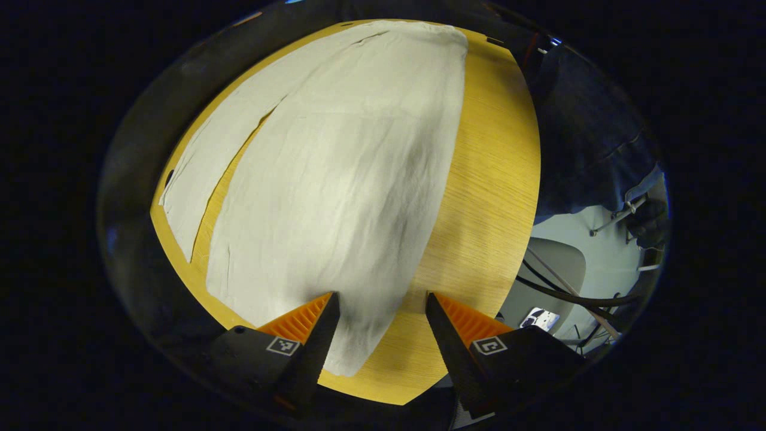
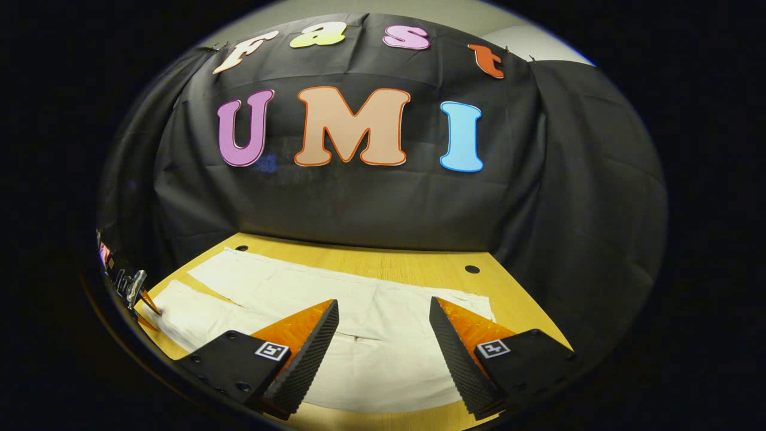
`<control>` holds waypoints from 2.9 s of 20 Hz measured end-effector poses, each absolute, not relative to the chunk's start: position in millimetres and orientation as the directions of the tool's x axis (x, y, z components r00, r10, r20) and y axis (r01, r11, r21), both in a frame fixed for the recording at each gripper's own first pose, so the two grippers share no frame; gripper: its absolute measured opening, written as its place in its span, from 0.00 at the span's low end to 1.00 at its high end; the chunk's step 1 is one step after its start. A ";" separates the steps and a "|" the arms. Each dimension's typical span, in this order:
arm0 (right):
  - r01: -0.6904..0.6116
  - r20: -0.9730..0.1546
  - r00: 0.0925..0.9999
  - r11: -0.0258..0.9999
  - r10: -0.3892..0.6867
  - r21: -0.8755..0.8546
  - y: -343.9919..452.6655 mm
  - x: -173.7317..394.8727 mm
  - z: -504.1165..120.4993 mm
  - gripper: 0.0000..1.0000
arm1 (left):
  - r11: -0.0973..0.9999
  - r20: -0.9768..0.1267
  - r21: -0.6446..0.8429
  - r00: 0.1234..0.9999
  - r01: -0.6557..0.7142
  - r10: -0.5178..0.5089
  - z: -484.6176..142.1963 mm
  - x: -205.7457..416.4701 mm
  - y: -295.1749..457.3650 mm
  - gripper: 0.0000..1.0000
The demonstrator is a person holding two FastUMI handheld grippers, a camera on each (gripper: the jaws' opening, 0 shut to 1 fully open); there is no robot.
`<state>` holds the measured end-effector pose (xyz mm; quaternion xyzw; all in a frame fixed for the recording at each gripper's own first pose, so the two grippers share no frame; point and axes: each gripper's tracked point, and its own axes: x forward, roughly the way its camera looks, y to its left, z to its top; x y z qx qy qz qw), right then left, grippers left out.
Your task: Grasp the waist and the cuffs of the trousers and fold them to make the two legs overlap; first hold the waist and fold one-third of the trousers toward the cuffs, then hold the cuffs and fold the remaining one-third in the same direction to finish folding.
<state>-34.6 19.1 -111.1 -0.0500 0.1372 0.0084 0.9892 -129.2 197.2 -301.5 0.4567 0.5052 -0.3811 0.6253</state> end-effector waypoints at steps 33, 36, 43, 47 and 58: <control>-0.860 -0.935 0.355 0.401 0.023 -0.316 -177.7 -85.3 -301.8 0.98 | 0.303 -0.986 0.157 0.129 0.940 0.109 -301.8 -97.2 200.4 0.00; -0.893 -0.958 0.286 0.362 -0.001 -0.267 -180.5 -88.5 -318.2 0.99 | 0.299 -0.985 0.157 0.129 0.941 0.112 -302.1 -97.2 200.4 0.00; -0.936 -0.980 0.193 0.291 -0.042 -0.197 -186.0 -93.5 -336.4 0.94 | 0.284 -0.985 0.148 0.116 0.947 0.126 -301.6 -98.6 201.5 0.00; -0.956 -0.990 0.132 0.257 -0.054 -0.141 -183.1 -100.0 -343.4 0.87 | 0.279 -0.985 0.148 0.117 0.949 0.123 -302.5 -98.6 201.6 0.00; -0.914 -0.977 0.158 0.353 -0.142 -0.199 -190.1 -73.4 -340.6 0.34 | 0.281 -0.988 0.111 0.076 0.953 0.135 -303.3 -97.1 202.8 0.00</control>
